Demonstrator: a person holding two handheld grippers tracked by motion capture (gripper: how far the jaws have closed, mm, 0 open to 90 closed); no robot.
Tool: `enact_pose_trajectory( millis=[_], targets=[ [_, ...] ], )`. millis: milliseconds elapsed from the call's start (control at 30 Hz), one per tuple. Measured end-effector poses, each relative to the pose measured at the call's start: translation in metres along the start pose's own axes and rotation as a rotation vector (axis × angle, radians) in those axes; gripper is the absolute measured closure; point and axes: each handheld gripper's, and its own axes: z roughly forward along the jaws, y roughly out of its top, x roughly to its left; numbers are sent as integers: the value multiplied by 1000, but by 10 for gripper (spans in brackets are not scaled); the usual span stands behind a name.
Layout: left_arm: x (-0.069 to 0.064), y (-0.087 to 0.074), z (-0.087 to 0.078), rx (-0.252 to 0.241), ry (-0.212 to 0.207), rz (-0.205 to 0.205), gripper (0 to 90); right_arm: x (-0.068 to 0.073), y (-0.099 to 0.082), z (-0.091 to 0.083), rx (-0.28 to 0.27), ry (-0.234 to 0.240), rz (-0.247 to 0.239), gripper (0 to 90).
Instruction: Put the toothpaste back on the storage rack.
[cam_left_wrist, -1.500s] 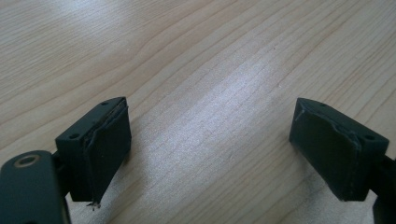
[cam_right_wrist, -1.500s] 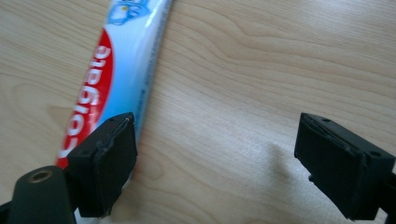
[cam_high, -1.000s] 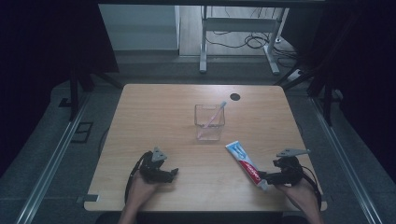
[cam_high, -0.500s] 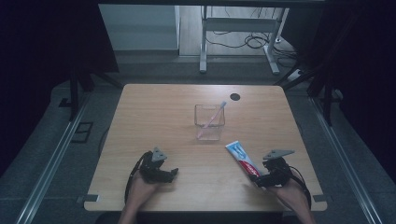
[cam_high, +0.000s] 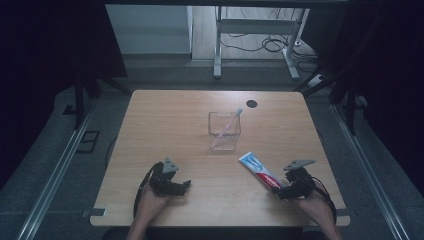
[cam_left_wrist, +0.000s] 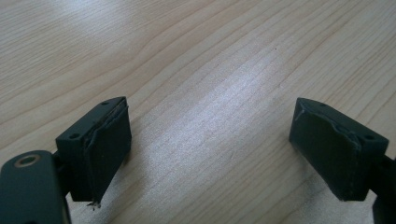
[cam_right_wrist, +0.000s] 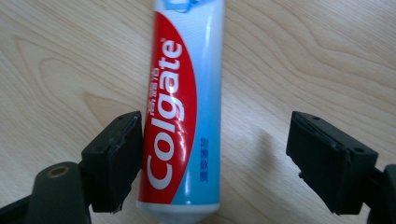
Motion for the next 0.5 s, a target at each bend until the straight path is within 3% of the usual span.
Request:
enact_pose_trajectory(
  millis=[233, 500],
  targets=[
    [0, 0, 0, 1, 2, 0, 128, -8, 1, -2, 12, -11, -7, 222],
    [0, 0, 0, 1, 2, 0, 128, -2, 15, 3, 76, 29, -49, 230]
  ],
)
